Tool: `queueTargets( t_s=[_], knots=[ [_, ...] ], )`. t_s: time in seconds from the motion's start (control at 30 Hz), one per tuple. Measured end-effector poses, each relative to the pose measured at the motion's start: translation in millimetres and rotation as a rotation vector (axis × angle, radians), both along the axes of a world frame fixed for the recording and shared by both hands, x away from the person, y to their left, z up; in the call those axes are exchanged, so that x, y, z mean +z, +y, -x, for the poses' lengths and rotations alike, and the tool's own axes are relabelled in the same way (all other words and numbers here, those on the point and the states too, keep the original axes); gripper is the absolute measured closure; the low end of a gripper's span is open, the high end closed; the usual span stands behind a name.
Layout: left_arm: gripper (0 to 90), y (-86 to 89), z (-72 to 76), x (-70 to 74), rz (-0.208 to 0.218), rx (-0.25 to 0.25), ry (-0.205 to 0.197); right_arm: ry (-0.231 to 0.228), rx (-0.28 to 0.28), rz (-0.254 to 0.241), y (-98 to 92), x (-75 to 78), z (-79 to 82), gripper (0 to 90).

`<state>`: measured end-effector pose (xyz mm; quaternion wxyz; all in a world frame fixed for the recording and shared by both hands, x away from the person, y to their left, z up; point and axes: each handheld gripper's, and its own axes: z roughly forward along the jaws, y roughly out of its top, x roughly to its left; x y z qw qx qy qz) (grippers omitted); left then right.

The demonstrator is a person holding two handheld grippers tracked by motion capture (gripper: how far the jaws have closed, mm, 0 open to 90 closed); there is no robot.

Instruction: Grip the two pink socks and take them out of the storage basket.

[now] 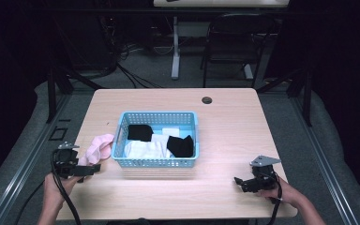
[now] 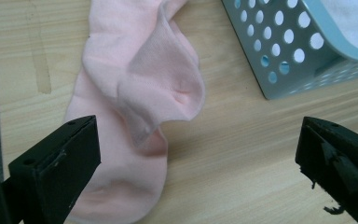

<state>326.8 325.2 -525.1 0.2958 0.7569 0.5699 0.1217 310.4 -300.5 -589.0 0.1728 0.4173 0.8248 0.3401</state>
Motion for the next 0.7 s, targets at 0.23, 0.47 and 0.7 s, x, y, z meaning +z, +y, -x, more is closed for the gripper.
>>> queueTargets(
  t_s=[0.23,0.47,0.7],
  knots=[
    [0.0,-2.6,5.0,-11.2,-0.013,-0.017,0.007,-0.002,-0.002,-0.003,0.4,-0.1,0.3,0.0],
    [0.0,-4.0,5.3,-13.0,-0.006,-0.032,0.006,-0.002,-0.001,0.000,0.1,-0.1,0.0,0.0],
    [0.0,-5.0,6.6,-13.5,0.006,-0.044,-0.001,-0.001,-0.001,0.001,0.1,0.0,0.0,0.0]
  ],
)
